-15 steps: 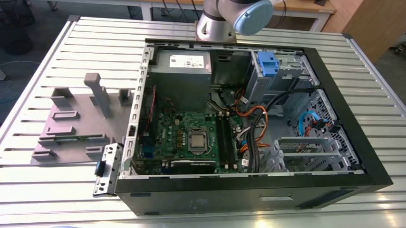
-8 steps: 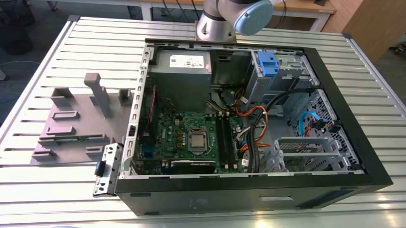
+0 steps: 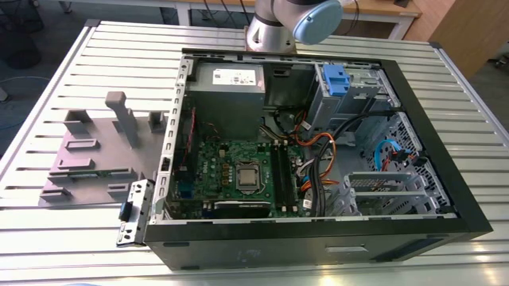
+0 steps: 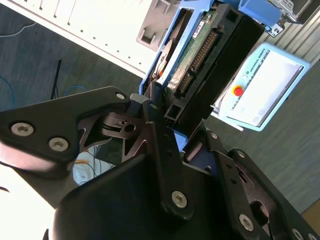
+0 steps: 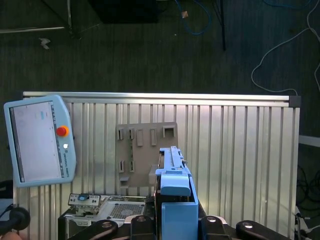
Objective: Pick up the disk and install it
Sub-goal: 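Pick up the disk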
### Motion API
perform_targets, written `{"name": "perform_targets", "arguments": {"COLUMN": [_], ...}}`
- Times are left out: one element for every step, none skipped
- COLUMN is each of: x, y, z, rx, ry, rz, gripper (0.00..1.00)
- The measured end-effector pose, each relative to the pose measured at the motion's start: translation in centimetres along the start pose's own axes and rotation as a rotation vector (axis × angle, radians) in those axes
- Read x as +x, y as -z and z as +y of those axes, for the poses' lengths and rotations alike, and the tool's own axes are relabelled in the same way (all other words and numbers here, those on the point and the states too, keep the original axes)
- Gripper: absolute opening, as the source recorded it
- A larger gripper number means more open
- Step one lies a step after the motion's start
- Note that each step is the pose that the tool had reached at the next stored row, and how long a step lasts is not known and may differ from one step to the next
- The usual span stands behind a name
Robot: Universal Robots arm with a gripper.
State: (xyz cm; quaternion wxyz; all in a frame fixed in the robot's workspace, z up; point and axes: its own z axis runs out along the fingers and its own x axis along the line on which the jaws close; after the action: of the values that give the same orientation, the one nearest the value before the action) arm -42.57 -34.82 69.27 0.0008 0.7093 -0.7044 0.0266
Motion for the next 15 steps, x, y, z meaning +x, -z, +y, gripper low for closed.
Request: {"name": "perform_targets", "arguments": {"x": [0.00,0.00,0.00,0.00,0.02,0.04,0.08,0.11,0.12,0.13,0.13,0.13,0.13,0.13,0.12], "y": [0.00,-0.02,-0.05,-0.13,-0.27,-0.44,-0.63,-0.81,-1.01,-1.17,-1.34,-1.51,-1.65,-1.77,-1.87], "z": [0.00,0.01,0.01,0.00,-0.01,-0.04,-0.09,-0.19,-0.39,-0.65,-0.92,-1.16,-1.40,-1.61,-1.82], "rx": [-0.0001,0.0001,0.0000,-0.0001,-0.0003,-0.0009,-0.0010,-0.0013,-0.0020,-0.0028,-0.0039,-0.0051,-0.0062,-0.0072,-0.0084], "ry": [0.000,0.000,0.000,0.000,0.000,0.000,0.000,0.000,0.000,0.000,0.000,0.000,0.000,0.000,0.000], "rz": [0.0000,-0.0002,-0.0008,-0.0010,-0.0014,-0.0015,-0.0017,-0.0018,-0.0018,-0.0018,-0.0018,-0.0019,-0.0018,-0.0019,-0.0018], "gripper": [0.36,0.36,0.36,0.36,0.36,0.36,0.36,0.36,0.36,0.36,0.36,0.36,0.36,0.36,0.36]}}
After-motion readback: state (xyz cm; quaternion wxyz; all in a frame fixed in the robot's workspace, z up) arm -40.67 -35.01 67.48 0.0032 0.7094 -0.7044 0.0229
